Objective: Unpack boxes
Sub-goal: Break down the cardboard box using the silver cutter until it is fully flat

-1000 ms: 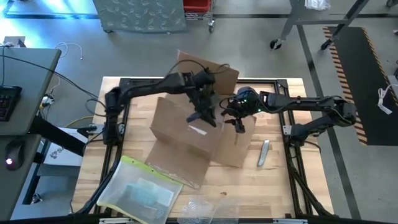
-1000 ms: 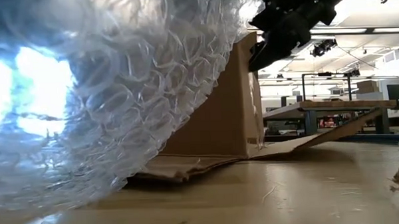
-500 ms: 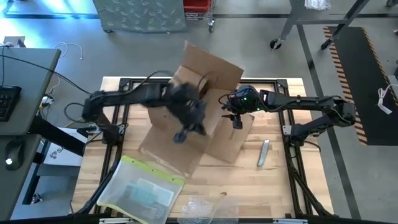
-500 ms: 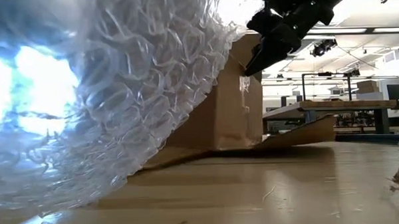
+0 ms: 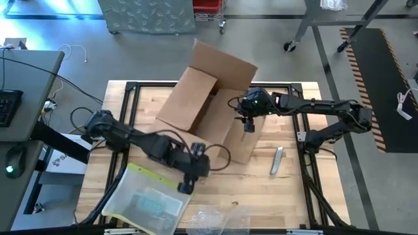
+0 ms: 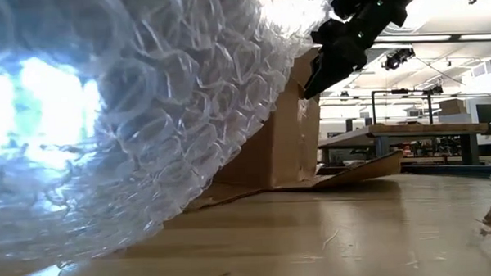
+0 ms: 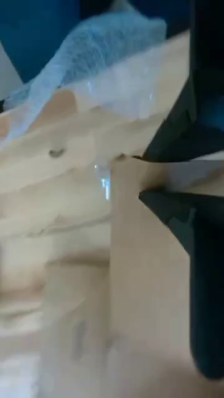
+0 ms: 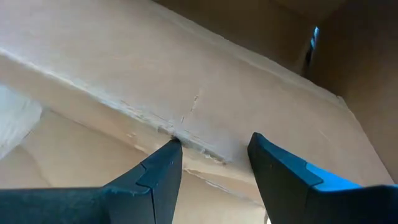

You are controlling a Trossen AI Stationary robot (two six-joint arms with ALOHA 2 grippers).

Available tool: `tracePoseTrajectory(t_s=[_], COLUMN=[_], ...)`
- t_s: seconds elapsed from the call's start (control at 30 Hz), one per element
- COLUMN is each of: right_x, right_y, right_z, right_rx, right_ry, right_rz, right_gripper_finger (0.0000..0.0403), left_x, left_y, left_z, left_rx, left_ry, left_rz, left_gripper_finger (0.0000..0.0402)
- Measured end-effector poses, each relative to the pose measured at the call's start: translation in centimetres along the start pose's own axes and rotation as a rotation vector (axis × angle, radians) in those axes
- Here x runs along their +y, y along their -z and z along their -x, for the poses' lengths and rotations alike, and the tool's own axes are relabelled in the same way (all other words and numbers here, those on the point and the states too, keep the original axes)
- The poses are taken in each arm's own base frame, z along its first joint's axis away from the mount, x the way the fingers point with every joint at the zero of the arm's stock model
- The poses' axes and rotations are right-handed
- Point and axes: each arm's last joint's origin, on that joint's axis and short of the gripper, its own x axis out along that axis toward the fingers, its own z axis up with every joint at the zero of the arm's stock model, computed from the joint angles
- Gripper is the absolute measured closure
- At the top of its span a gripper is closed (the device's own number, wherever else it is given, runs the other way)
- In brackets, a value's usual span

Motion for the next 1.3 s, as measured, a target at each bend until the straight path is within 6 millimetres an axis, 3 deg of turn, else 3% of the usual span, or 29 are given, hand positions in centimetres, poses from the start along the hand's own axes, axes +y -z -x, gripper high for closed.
tracePoseTrajectory(t_s=[0.13,0.27,0.37,0.53,0.6,0.7,0.8,0.9,1.0,1.13,1.3], right_x=[-0.2,-0.3,-0.3,0.2,0.6,1.1,2.0,2.9,3.4,3.1,1.6], right_y=[0.2,0.3,0.3,0.1,0.1,-0.2,-0.3,-0.4,-1.2,-3.3,-4.8], right_z=[0.0,0.1,0.4,2.1,3.2,5.2,6.9,8.0,8.5,7.3,3.3], right_rx=[0.023,0.054,0.055,0.022,0.007,-0.053,-0.11,-0.17,-0.258,-0.388,-0.384], right_ry=[0.033,0.095,0.101,0.105,0.108,0.113,0.054,-0.031,-0.055,0.015,0.086], right_rz=[-0.005,0.004,0.036,0.106,0.122,0.135,0.137,0.128,0.134,0.082,-0.014], right_gripper_finger=[0.0231,0.0231,0.0231,0.0231,0.0231,0.0231,0.0231,0.0231,0.0231,0.0231,0.0231], left_x=[-1.3,-1.5,-1.3,-0.9,-0.2,1.4,3.8,7.8,11.8,17.3,24.3], left_y=[0.4,-0.6,-2.1,-4.5,-5.1,-4.9,-3.0,-0.8,1.4,4.1,9.1], left_z=[-0.9,0.7,3.7,9.7,12.3,15.8,18.2,18.8,18.1,16.9,15.4], left_rx=[0.047,0.021,-0.082,-0.327,-0.431,-0.523,-0.463,-0.315,-0.122,0.041,0.237], left_ry=[0.133,0.238,0.27,0.222,0.105,-0.229,-0.565,-0.588,-0.607,-0.653,-0.627], left_rz=[0.098,0.239,0.291,0.196,0.188,0.232,0.283,0.407,0.555,0.716,0.91], left_gripper_finger=[0.0279,0.025,0.0246,0.0246,0.0245,0.0245,0.0246,0.0258,0.0277,0.03,0.0323])
